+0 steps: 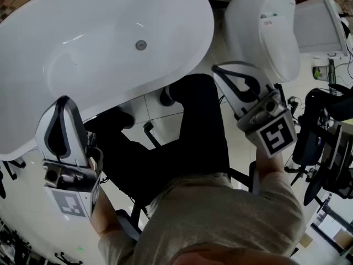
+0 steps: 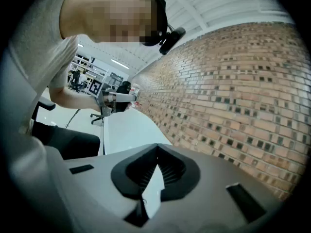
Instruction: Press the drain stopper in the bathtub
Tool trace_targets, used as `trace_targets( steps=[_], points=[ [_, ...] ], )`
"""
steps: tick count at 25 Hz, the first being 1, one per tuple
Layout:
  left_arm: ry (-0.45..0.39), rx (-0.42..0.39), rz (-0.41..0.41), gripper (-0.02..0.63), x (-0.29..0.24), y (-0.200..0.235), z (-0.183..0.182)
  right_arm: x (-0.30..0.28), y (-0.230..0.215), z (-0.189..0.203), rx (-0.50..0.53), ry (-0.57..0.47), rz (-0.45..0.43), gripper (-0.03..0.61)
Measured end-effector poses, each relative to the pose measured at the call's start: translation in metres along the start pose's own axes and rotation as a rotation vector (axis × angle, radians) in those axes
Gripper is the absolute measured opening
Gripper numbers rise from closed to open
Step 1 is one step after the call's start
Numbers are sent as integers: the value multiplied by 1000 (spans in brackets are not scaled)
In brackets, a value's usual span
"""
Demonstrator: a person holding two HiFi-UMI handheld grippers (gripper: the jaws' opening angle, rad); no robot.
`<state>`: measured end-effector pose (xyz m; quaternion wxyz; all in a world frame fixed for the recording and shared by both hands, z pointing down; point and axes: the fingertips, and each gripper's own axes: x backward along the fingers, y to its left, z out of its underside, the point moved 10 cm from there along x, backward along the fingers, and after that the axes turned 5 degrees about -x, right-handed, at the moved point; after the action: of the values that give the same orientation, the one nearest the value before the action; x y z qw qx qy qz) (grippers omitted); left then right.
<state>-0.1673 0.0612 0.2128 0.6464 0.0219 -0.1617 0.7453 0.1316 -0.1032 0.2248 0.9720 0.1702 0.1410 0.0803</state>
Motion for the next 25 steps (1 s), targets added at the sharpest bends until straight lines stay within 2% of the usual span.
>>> trace_targets(
  steps=[5, 10, 16, 20, 22, 25],
  points=[
    [18, -13, 6, -8, -24, 36, 61, -74, -22, 45, 81, 102, -95, 0],
    [47, 26, -29, -8, -29, 59, 121, -141, -39, 101, -18, 301, -167, 0],
    [77, 88, -119, -8, -36, 68, 171, -238, -53, 166, 90, 474, -365, 0],
    [79, 126, -133, -8, -38, 62, 188, -314, -51, 241, 120, 633, -456, 0],
    [84, 142, -138, -8, -37, 60, 194, -355, -47, 299, 120, 756, -486, 0],
    [114, 155, -152, -8, -30, 62, 202, -398, -25, 380, 197, 915, -564, 0]
  ],
)
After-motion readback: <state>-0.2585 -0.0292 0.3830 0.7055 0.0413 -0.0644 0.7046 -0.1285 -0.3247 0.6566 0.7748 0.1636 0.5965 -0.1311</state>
